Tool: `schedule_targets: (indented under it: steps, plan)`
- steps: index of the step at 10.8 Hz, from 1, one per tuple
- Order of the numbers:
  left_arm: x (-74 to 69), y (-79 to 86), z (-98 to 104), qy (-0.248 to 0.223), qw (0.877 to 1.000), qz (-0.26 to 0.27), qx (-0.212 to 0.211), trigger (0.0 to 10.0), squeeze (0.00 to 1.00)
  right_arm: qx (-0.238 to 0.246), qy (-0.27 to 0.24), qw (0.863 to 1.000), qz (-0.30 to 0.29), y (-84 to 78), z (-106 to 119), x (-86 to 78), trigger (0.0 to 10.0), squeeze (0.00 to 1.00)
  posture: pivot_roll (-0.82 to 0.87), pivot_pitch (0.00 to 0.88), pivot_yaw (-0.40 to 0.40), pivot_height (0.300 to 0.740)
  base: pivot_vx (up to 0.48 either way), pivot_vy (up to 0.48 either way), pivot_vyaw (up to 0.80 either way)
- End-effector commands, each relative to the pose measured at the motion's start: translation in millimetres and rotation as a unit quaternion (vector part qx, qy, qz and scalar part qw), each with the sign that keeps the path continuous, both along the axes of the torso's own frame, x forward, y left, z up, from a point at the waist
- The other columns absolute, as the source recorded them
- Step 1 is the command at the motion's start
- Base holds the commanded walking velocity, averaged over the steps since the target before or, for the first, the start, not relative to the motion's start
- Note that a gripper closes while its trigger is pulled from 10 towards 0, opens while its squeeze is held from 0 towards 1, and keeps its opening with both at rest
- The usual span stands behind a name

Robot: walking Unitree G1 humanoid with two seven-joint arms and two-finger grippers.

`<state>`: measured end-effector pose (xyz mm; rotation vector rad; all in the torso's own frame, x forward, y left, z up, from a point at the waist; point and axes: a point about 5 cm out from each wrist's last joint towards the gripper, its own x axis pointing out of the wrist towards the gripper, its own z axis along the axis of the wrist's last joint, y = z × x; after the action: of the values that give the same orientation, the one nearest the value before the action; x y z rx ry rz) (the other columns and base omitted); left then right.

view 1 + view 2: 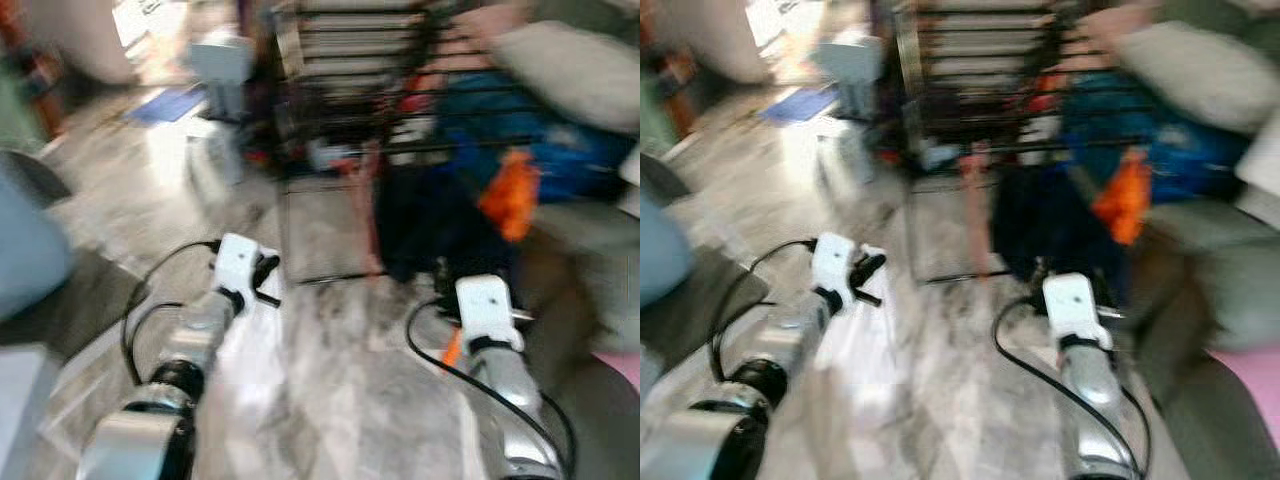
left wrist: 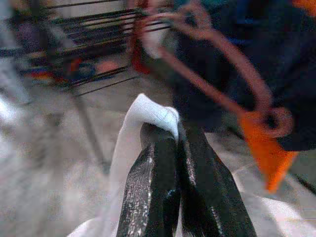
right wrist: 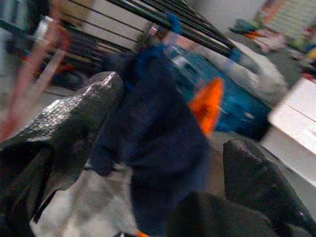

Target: Hang hanger

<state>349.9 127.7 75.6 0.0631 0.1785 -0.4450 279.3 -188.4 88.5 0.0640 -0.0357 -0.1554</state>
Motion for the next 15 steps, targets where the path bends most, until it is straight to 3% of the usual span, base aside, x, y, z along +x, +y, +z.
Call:
schedule_targets:
  steps: [1,4,8,12,15]
  plan:
    - [3.0,-3.8,6,-0.019,1.000,-0.007,0.007,10.0,0.00,0.000,-0.005,1.000,-0.007,-3.9,1,2.9,10.0,0.00,0.13,0.000,-0.008,0.740,0.000,0.000,0.00]
    - [2.6,-5.7,6,-0.022,1.000,-0.007,0.016,10.0,0.00,-0.003,-0.011,1.000,-0.012,-5.9,1,3.2,10.0,0.00,0.11,0.000,0.000,0.740,0.000,0.000,0.00]
    - [-2.5,-7.0,-1,-0.015,1.000,-0.003,-0.009,10.0,0.00,-0.021,0.000,0.999,0.031,-0.3,-1,-1.8,10.0,0.00,0.10,0.000,-0.039,0.740,0.000,0.064,0.00]
    - [-5.8,-8.6,-5,-0.010,1.000,-0.009,-0.013,10.0,0.00,-0.032,-0.006,0.997,0.067,14.3,5,-3.6,10.0,0.00,0.07,0.000,-0.048,0.740,0.366,0.305,0.00]
    - [-8.0,-15.1,-6,-0.010,0.999,-0.030,-0.008,10.0,0.00,-0.033,-0.003,0.997,0.063,16.0,4,-10.6,10.0,0.00,0.05,0.000,-0.030,0.740,0.455,0.000,0.00]
